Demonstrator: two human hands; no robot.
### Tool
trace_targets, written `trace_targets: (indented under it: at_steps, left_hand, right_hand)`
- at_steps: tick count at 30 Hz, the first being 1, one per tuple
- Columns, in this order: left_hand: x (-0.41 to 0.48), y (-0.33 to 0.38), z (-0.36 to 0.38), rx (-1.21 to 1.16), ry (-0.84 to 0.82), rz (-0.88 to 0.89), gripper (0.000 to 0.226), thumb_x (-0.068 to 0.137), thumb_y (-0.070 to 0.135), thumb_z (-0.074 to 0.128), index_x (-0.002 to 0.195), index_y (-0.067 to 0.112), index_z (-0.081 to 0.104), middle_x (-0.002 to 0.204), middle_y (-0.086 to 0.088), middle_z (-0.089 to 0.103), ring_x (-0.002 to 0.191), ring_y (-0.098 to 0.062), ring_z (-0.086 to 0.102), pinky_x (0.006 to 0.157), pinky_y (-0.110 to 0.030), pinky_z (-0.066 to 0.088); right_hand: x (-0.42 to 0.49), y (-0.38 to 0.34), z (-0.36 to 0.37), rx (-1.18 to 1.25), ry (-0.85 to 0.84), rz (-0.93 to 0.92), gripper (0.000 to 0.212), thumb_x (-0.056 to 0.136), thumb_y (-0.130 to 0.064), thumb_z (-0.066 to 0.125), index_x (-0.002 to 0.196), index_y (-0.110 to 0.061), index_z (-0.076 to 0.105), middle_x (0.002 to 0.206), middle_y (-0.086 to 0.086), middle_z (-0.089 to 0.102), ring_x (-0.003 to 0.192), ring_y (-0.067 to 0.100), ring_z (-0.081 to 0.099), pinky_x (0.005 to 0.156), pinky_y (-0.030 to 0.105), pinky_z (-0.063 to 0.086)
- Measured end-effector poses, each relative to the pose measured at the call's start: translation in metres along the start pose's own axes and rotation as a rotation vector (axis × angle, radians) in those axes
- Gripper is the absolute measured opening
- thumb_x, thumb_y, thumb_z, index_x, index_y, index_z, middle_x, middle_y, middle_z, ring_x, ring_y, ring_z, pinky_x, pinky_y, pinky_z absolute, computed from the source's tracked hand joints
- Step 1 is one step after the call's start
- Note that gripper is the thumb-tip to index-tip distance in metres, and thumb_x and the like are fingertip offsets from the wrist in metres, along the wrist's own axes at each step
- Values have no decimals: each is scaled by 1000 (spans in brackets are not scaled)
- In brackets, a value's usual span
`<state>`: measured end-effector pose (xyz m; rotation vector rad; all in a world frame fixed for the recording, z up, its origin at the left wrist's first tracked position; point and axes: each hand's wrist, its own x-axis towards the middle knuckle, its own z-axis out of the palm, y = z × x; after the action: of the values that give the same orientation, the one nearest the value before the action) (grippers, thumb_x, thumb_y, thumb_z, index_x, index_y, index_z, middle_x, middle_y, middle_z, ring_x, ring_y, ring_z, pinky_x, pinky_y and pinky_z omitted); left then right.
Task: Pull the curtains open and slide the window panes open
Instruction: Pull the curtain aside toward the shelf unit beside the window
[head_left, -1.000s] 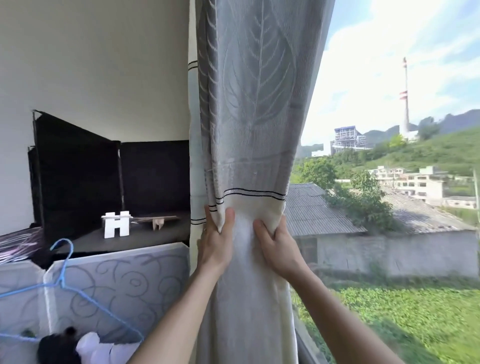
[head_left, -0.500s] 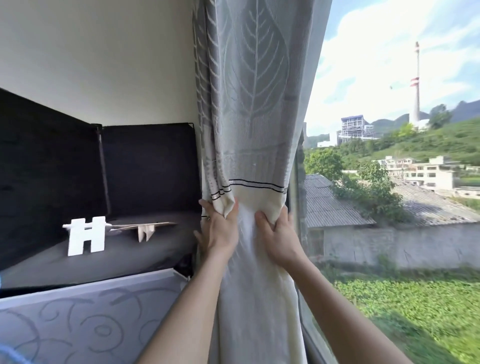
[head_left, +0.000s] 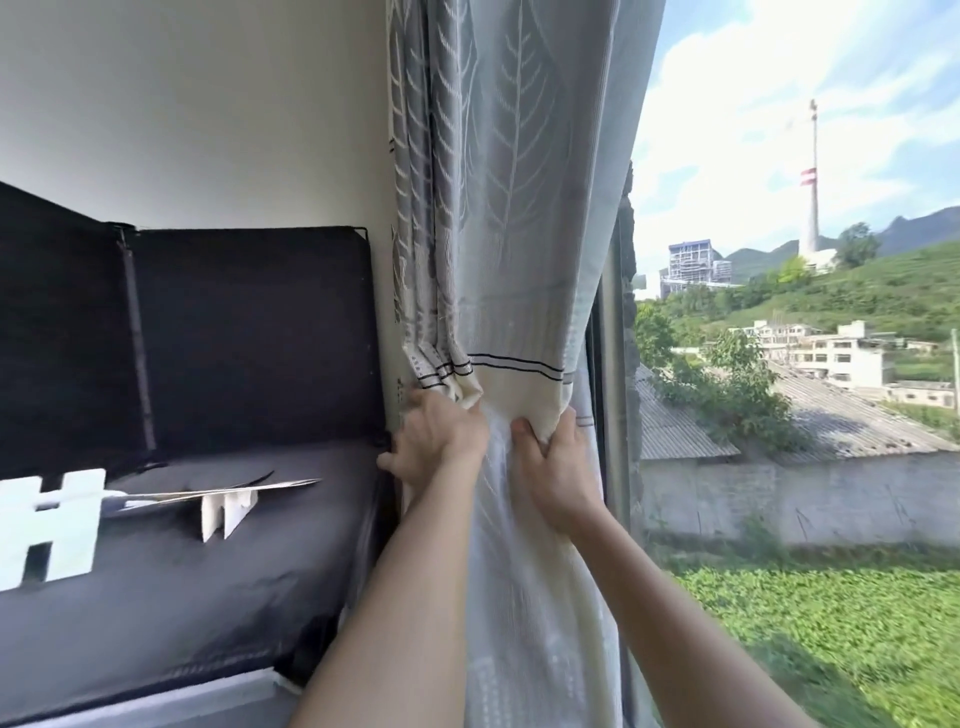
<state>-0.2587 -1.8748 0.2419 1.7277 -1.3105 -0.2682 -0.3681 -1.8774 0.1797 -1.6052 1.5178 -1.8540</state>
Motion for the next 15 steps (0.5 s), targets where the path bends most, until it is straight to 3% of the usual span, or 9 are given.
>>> trace_targets:
  at_steps: [4,6,9,10,12,15]
  left_hand:
    - [34,14,12,81,-56,0,49,90,54,57,126,21,57,131,-6,60,118,-31,57,107,-50,30]
    - [49,22,23,125,-70,-7,44,91,52,57,125,24,58,130,-5,61,117,-31,57,107,-55,31]
    - [71,32,37,188,-83,-10,43,90,50,58,124,24,61,130,-5,61,119,-31,56,106,-59,32]
    - [79,35,41,186,-88,-19,43,88,48,59,123,23,61,130,-5,61,120,-32,56,105,-61,33]
    - [97,40,45,167,-119,-40,46,84,44,63,123,20,60,130,-6,60,120,-33,56,103,-61,36]
    - [126,44,58,149,-164,-62,64,81,47,67,133,14,52,139,-10,53,125,-35,52,103,-58,41]
  right_hand:
    - [39,21,15,3,-58,72,47,98,-42,50,133,-13,37,130,21,52,116,35,54,101,43,43]
    - [60,31,23,-14,-78,104,50,98,-43,49,136,-15,34,126,20,56,115,37,56,98,38,44]
    - [88,44,33,-57,-52,125,38,97,-41,50,119,-12,40,102,5,56,113,32,56,82,25,37]
    - [97,49,36,-68,-43,130,36,97,-42,50,115,-12,41,100,3,56,114,29,56,84,25,36]
    - [117,57,42,-67,-83,149,44,96,-44,50,125,-12,40,116,6,61,119,28,55,94,28,38]
    - [147,70,53,-52,-179,198,62,97,-47,47,148,-17,25,135,7,58,123,33,54,92,31,37]
